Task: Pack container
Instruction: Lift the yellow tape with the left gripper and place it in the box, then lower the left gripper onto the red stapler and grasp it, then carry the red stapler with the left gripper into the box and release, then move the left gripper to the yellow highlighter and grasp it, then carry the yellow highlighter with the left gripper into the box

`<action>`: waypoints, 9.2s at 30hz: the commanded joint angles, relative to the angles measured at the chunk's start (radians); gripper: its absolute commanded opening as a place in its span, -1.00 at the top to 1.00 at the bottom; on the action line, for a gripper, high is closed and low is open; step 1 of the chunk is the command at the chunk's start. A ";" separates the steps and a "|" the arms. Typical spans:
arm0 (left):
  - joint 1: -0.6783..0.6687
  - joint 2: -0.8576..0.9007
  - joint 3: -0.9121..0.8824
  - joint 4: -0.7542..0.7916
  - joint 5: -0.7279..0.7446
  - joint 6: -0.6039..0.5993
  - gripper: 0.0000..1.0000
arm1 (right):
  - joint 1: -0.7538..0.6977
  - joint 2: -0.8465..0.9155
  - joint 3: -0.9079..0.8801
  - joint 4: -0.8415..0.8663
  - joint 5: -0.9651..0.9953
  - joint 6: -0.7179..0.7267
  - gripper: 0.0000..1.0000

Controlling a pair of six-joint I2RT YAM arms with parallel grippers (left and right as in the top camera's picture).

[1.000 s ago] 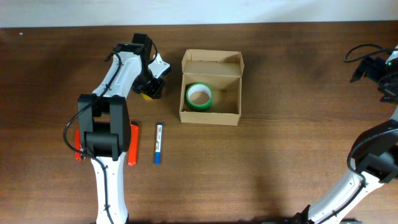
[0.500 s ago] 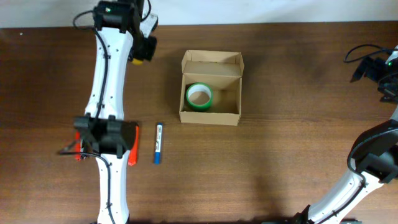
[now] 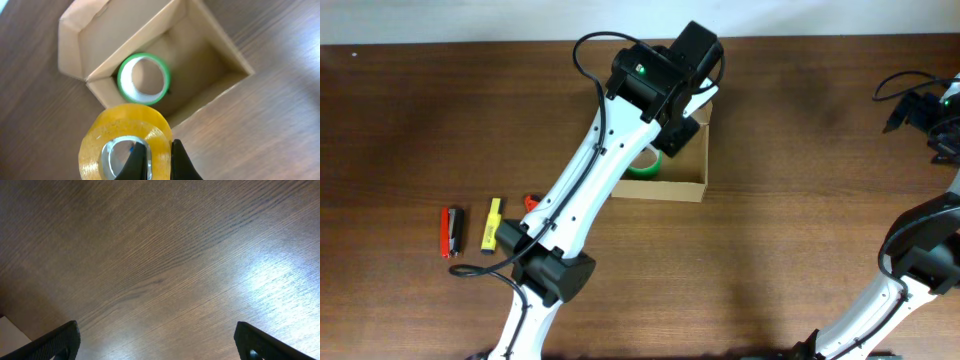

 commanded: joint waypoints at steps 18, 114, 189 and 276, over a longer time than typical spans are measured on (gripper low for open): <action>0.132 0.053 -0.372 0.283 0.180 0.287 0.93 | -0.003 -0.038 0.000 0.000 -0.005 -0.008 -0.98; 1.149 -0.309 -1.294 0.737 0.217 0.256 0.97 | -0.003 -0.038 0.000 0.000 -0.005 -0.007 -0.98; 0.102 0.109 -0.147 0.259 0.103 0.697 -0.20 | -0.003 -0.038 0.000 0.000 -0.005 -0.008 -0.99; 0.920 -0.320 -1.496 0.835 0.163 0.169 0.80 | -0.003 -0.038 0.000 0.000 -0.005 -0.007 -0.98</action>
